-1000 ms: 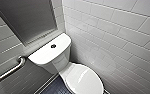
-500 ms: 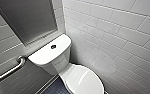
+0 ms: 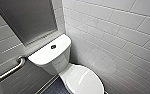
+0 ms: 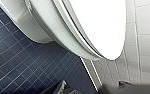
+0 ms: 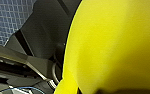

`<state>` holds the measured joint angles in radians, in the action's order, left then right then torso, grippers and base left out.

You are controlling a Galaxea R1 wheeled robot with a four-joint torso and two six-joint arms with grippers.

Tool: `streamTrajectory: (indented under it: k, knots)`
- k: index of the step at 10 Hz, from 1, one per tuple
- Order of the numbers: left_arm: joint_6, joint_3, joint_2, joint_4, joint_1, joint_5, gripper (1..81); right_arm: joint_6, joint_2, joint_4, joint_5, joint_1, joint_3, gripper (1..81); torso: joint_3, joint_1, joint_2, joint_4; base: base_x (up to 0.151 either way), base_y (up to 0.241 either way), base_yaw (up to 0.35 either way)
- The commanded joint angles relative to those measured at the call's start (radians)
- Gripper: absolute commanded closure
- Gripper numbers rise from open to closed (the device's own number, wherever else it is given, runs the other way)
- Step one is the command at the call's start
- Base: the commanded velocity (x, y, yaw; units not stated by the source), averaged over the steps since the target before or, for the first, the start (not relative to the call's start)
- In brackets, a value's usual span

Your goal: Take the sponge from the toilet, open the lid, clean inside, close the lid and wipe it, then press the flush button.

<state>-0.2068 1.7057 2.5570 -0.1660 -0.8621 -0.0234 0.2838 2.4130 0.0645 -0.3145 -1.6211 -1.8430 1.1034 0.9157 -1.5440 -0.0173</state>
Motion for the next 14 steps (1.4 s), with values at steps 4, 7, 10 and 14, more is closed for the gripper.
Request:
streamTrajectory:
  k: [4, 7, 10, 14]
  knots:
    - [-0.223, 0.152, 0.122, -0.030, 0.119, -0.015, 1.0, -0.003, 0.036, -0.028, 0.075, -0.033, -0.053, 81.1, 0.000, 0.000, 0.000, 0.000, 0.000, 0.000, 0.000]
    - [-0.223, 0.089, 0.126, -0.020, 0.150, 0.043, 1.0, -0.003, 0.045, -0.029, 0.078, -0.032, -0.059, 81.1, 0.000, 0.000, 0.000, 0.000, 0.000, 0.000, 0.000]
    - [-0.224, 0.107, 0.158, -0.027, 0.166, 0.091, 1.0, -0.003, 0.051, -0.031, 0.080, -0.032, -0.061, 81.1, 0.000, 0.000, 0.000, 0.000, 0.000, 0.000, 0.000]
    - [-0.253, 0.159, 0.198, -0.029, 0.177, 0.103, 1.0, -0.003, 0.059, -0.029, 0.083, -0.027, -0.065, 81.1, 0.000, 0.000, 0.000, 0.000, 0.000, 0.000, 0.000]
